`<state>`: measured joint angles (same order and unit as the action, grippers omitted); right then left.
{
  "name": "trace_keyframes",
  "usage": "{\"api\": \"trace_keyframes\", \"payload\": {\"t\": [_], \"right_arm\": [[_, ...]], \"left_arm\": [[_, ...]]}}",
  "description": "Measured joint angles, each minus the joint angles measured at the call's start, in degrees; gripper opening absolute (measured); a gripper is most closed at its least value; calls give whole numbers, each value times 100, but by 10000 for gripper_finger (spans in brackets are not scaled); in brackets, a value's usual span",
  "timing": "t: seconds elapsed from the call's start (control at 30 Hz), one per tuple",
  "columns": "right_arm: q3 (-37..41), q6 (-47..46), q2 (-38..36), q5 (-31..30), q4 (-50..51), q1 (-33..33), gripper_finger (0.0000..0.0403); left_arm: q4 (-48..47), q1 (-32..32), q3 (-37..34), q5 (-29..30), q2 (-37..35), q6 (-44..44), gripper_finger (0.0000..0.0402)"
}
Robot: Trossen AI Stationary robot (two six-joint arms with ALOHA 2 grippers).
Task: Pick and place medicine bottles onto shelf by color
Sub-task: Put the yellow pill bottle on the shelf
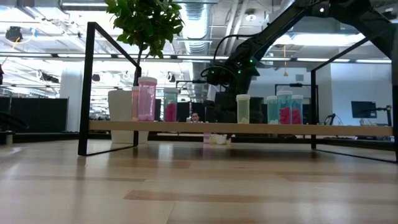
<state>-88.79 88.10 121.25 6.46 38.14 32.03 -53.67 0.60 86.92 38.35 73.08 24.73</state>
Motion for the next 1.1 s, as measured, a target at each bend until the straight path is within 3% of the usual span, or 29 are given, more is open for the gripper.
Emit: {"api": "trace_keyframes", "payload": {"t": [0.2, 0.73, 1.1], "right_arm": [[0, -218, -2, -9, 558, 66, 143], [357, -2716, -46, -24, 749, 114, 128], [727, -3292, -84, -18, 581, 155, 128]], "left_arm": [[0, 2, 1, -1, 0, 18, 162], [2, 1, 2, -192, 0, 20, 162], [7, 1, 1, -199, 2, 19, 162]]}}
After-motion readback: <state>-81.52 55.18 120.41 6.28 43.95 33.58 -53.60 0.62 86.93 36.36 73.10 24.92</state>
